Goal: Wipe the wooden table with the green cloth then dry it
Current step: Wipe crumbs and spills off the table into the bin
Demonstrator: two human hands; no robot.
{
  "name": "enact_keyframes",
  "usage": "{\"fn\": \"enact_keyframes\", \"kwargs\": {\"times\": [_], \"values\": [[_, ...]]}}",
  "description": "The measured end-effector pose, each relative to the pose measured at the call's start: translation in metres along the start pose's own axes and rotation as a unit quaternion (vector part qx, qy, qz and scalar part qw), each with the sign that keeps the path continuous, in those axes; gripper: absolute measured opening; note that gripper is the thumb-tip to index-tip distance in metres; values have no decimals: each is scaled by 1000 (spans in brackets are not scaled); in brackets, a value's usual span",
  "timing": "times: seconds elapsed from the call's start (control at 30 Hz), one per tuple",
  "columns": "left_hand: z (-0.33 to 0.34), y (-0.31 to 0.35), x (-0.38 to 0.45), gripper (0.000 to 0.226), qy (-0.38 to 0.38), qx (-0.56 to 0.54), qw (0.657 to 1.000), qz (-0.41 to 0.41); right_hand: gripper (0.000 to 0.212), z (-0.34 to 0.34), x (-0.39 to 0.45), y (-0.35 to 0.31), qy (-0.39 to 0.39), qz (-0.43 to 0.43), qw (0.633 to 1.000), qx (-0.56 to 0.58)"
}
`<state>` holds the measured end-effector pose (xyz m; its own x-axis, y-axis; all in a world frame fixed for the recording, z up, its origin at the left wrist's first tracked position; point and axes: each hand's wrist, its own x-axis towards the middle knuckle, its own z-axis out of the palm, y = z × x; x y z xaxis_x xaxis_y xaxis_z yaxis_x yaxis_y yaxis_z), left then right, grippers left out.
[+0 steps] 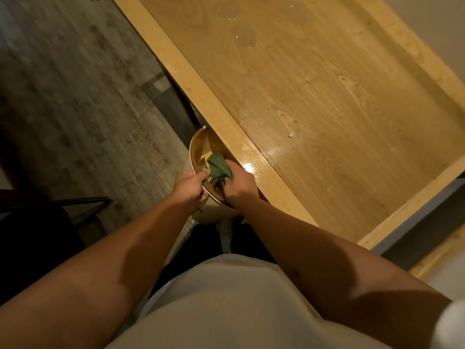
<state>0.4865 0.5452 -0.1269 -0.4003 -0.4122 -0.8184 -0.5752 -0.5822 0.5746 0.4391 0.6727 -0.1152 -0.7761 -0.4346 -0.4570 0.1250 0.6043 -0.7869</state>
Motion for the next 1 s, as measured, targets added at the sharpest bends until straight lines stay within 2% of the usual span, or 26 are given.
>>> {"fn": "enact_keyframes", "kwargs": {"times": [0.07, 0.17, 0.27, 0.3, 0.4, 0.5, 0.6, 0.67, 0.77, 1.0], "values": [[0, 0, 0, 17, -4, 6, 1000, 2, 42, -15, 0, -9, 6, 55, 995, 78], [0, 1, 2, 13, -7, 8, 1000, -8, 40, -48, 2, -18, 25, 89, 973, 209], [0, 3, 5, 15, -1, 1, 1000, -23, 40, -94, 7, -21, 102, 137, 918, 358], [1, 4, 6, 15, 7, 2, 1000, -26, 40, -112, 11, -19, 149, 129, 912, 358], [5, 6, 9, 17, 20, 6, 999, -27, 47, -171, 30, -7, 305, 62, 926, 215], [8, 7, 12, 19, 28, 16, 999, -27, 55, -220, 40, 27, 351, 72, 932, 59], [11, 7, 13, 18, 35, 31, 999, -15, 57, -237, 41, 74, 267, 77, 947, -160], [15, 5, 13, 17, 30, 36, 999, -9, 63, -232, 45, 90, 224, 66, 942, -240], [24, 2, 12, 18, 28, 48, 998, -3, 66, -223, 53, 85, 241, 70, 937, -241], [22, 1, 16, 28, 20, 38, 999, -14, 70, -171, 58, 49, 186, 9, 948, -259]]}}
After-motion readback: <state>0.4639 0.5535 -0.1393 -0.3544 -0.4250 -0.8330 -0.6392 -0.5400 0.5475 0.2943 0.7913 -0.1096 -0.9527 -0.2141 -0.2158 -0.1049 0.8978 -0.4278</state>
